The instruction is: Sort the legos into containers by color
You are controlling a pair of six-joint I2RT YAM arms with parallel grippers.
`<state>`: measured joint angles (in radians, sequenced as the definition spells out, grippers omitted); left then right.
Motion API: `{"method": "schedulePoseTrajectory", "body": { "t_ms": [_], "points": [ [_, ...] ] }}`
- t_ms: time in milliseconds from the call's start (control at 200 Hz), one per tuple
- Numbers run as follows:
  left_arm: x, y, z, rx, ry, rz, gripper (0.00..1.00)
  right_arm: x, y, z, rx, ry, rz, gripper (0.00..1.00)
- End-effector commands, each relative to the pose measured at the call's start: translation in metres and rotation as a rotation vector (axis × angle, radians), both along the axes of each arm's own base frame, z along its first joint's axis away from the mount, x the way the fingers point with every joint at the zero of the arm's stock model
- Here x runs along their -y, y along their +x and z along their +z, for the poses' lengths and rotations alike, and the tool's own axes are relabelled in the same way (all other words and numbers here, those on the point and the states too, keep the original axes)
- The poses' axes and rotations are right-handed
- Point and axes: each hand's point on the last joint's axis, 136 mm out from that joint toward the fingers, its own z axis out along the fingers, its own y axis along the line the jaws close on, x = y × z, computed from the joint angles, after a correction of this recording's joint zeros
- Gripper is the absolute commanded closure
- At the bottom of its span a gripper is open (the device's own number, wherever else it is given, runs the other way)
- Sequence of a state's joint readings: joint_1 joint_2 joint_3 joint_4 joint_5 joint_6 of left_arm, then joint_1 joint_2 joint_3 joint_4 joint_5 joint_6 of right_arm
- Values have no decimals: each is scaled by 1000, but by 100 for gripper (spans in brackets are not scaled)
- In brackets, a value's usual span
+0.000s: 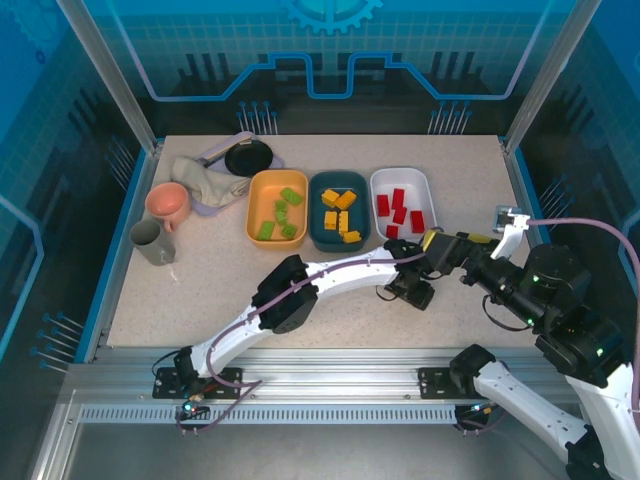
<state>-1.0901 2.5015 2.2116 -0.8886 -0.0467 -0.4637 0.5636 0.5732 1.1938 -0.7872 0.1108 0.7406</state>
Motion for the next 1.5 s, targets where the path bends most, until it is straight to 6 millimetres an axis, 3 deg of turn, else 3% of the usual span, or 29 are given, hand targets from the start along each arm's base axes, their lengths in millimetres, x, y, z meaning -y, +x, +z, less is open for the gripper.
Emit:
{"method": "schedulePoseTrajectory", "body": {
  "t_ms": [0, 225, 325, 440, 530, 640, 855, 960, 1085, 1265, 1496],
  "points": [
    [3, -6, -9, -15, 18, -3, 49, 2, -3, 2, -1, 18, -3, 5],
    [-3, -3, -3, 10, 42, 18, 62, 3, -3, 0, -2, 12, -7, 5],
    [-12, 4, 18, 41, 43, 53, 64, 2, 0, 3, 8, -1, -8, 5],
    [-38, 21, 52, 44, -6, 151, 64, 0, 7, 10, 21, -24, -11, 6],
    [-71, 35, 85, 45, -69, 251, 64, -6, 19, 12, 27, -30, -15, 6],
    [-126, 48, 109, 27, -104, 379, 63, -18, 38, 6, -10, -43, -15, 7],
    [-248, 75, 139, 30, -110, 616, 63, -68, 88, -45, -213, -35, 88, 10],
    [-303, 94, 143, 30, -117, 736, 62, -100, 110, -68, -272, -21, 159, 11],
    [-341, 127, 149, 52, -152, 828, 62, -137, 136, -82, -287, -15, 238, 11],
    [-368, 178, 138, 44, -168, 940, 62, -171, 180, -95, -225, 8, 255, 11],
    [-385, 232, 100, 31, -90, 1034, 61, -180, 231, -111, -230, 62, 215, 11]
  ]
}}
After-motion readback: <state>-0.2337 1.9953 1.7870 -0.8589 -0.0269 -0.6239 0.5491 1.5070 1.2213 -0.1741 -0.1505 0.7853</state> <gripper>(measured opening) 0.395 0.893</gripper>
